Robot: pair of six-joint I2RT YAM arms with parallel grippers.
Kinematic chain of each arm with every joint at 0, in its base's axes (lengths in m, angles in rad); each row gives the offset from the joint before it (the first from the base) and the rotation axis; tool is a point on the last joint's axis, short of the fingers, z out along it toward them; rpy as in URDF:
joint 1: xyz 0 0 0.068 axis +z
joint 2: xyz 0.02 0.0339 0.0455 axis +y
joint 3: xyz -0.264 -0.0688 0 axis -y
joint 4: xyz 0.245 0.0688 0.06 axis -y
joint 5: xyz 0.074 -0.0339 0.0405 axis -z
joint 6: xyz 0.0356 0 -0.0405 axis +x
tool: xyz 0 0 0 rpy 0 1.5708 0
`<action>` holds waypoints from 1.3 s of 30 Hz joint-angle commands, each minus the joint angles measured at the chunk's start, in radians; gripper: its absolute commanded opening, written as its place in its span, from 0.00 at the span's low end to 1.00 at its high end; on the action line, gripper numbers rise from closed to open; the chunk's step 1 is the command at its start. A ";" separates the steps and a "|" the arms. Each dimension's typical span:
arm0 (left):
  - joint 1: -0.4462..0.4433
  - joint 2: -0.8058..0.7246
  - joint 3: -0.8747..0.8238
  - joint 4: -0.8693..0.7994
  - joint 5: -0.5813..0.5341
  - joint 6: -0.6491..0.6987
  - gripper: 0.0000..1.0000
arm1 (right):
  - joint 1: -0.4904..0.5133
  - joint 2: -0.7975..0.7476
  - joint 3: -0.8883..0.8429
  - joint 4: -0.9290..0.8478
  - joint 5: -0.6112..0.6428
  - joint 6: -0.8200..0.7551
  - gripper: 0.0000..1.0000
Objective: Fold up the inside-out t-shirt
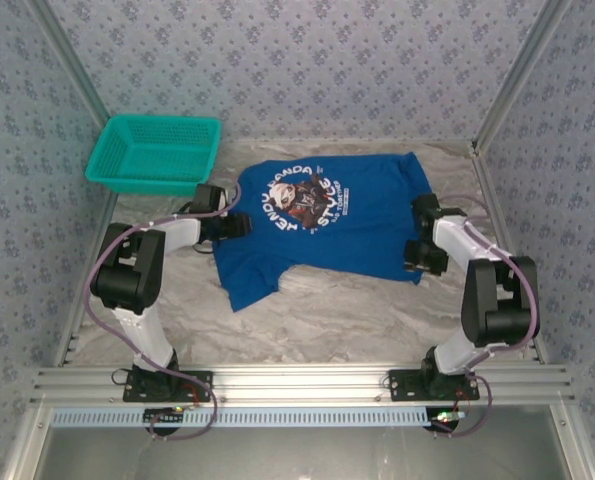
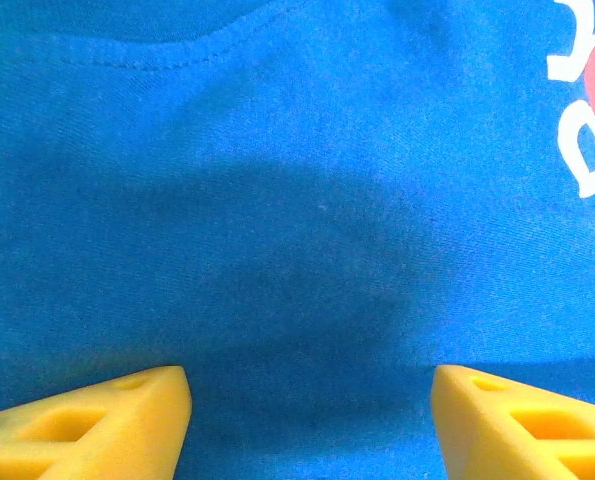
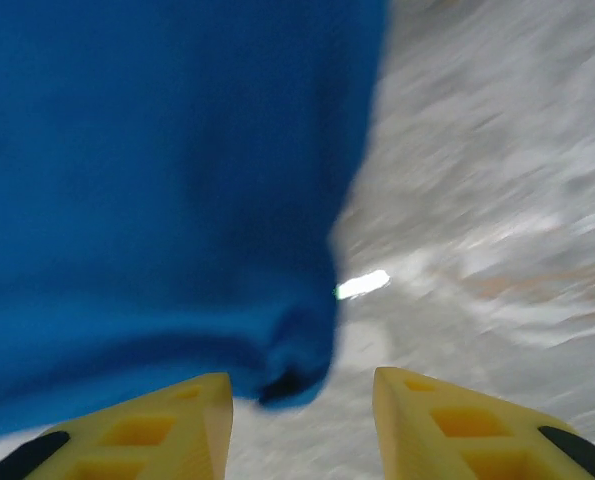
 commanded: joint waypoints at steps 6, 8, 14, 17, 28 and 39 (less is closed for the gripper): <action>0.015 0.031 -0.037 -0.051 -0.002 -0.017 0.66 | 0.002 0.052 -0.063 0.003 -0.006 0.034 0.45; 0.015 0.034 -0.037 -0.051 -0.005 -0.017 0.66 | -0.020 0.064 -0.057 0.021 -0.004 0.026 0.43; 0.016 0.046 -0.034 -0.050 -0.014 -0.021 0.66 | -0.079 0.100 -0.031 0.047 0.023 0.006 0.31; 0.017 0.050 -0.033 -0.050 -0.016 -0.023 0.65 | -0.096 0.100 -0.021 0.060 0.017 -0.005 0.26; 0.017 0.054 -0.034 -0.053 -0.028 -0.031 0.63 | -0.195 0.062 0.008 0.057 0.060 -0.018 0.04; 0.017 0.054 -0.032 -0.050 -0.022 -0.029 0.63 | -0.121 -0.064 -0.094 0.059 -0.173 -0.014 0.33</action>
